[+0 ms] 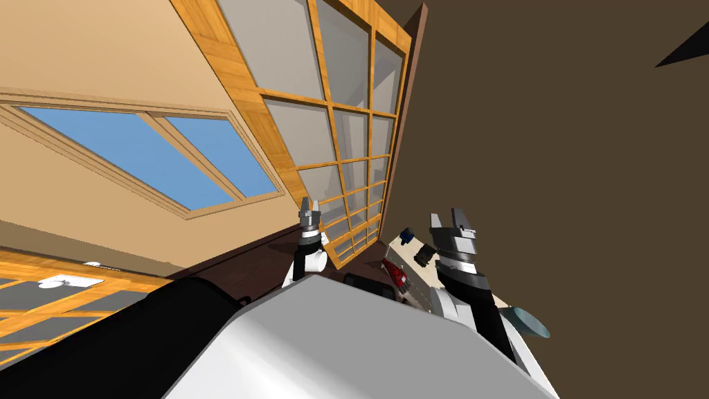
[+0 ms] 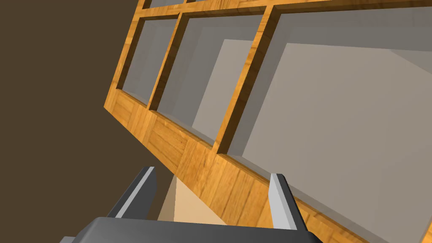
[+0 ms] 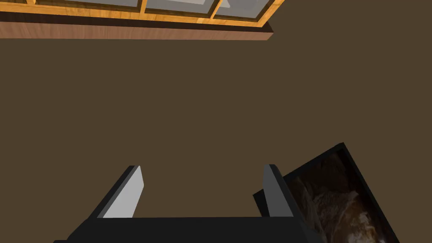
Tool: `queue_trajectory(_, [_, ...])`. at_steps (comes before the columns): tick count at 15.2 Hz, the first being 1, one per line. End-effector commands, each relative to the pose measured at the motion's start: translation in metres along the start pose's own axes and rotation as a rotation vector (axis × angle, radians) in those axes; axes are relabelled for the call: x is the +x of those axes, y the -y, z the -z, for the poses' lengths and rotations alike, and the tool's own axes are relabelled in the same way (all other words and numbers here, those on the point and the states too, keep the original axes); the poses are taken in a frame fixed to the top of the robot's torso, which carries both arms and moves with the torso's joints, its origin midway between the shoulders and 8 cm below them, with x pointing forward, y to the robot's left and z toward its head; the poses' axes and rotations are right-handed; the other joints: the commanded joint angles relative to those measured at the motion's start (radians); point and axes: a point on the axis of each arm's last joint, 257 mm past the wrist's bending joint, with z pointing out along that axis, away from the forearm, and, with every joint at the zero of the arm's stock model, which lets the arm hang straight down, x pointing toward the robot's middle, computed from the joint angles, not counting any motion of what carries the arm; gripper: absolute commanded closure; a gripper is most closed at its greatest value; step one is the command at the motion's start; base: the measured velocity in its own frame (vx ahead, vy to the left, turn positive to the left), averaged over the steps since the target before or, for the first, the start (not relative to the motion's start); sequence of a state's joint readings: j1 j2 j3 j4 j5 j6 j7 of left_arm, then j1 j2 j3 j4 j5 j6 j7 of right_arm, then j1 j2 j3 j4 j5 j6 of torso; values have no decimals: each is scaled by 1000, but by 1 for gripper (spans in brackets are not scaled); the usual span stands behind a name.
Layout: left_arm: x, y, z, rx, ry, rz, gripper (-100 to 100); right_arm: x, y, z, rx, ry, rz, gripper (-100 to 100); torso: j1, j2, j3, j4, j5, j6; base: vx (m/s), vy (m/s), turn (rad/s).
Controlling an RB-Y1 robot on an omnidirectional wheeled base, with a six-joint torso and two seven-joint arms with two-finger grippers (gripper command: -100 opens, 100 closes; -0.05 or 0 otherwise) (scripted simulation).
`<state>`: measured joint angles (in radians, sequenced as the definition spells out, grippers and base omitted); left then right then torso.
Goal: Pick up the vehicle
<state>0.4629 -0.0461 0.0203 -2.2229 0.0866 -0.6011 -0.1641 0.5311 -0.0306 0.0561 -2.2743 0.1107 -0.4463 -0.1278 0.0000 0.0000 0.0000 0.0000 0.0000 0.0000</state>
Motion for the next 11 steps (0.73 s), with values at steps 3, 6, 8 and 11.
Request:
queue_trajectory(3, [0,0,0,0,0,0,0,5,17,8,49,-56,34,-100,2,0,0,0,0,0,7,39,-40])
queue_trajectory(6, [0,0,0,0,0,0,0,8,48,22,134,-114,75,-100,5,-1,-1,0,1,0,19,87,-69])
queue_trajectory(8, [0,0,0,0,0,0,0,8,61,29,171,-138,92,-100,7,-2,-1,0,1,0,28,91,-48])
queue_trajectory(11, [0,0,0,0,0,0,0,7,91,47,256,-184,130,-100,8,-2,-1,-1,2,0,32,114,-75])
